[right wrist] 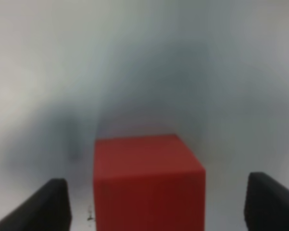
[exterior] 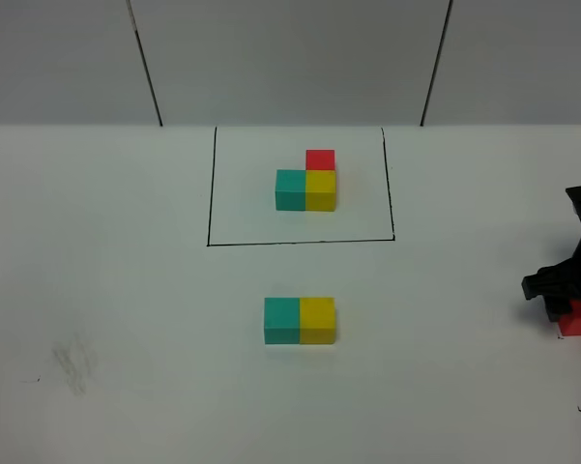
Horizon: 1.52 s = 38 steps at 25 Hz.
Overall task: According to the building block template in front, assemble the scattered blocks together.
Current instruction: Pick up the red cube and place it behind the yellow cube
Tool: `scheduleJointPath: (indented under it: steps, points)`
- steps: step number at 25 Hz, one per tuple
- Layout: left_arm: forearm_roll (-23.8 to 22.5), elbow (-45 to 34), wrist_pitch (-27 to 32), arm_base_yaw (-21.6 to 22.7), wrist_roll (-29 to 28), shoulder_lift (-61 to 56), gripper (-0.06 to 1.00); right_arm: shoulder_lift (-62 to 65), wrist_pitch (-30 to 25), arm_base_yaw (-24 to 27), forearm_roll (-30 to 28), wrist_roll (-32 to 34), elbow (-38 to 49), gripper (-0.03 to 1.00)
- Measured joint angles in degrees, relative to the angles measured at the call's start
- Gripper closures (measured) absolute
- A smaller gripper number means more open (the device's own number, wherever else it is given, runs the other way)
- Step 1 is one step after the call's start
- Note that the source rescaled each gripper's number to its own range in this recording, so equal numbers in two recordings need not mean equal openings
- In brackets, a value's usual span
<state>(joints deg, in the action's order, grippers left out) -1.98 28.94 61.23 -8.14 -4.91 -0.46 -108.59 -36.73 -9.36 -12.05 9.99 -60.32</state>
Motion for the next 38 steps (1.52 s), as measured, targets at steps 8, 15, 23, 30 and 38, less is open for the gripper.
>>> scheduleJointPath:
  steps: [8, 15, 23, 30, 38]
  points:
    - [0.00, 0.00, 0.00, 0.00, 0.00, 0.00, 0.24, 0.00, -1.00, 0.00, 2.51, -3.14, 0.00, 0.78]
    - [0.00, 0.00, 0.00, 0.00, 0.00, 0.00, 0.24, 0.64, -0.95, 0.00, 4.65, -6.28, 0.00, 0.78]
    - [0.00, 0.00, 0.00, 0.00, 0.00, 0.00, 0.24, 9.07, -3.07, -2.68, 14.26, -7.30, -3.07, 0.78]
    - [0.00, 0.00, 0.00, 0.00, 0.00, 0.00, 0.24, 9.17, -6.56, -10.78, 17.83, -4.13, -10.33, 0.78]
    - [0.00, 0.00, 0.00, 0.00, 0.00, 0.00, 0.24, 4.23, -13.26, -20.89, 8.31, 11.51, -18.77, 0.78]
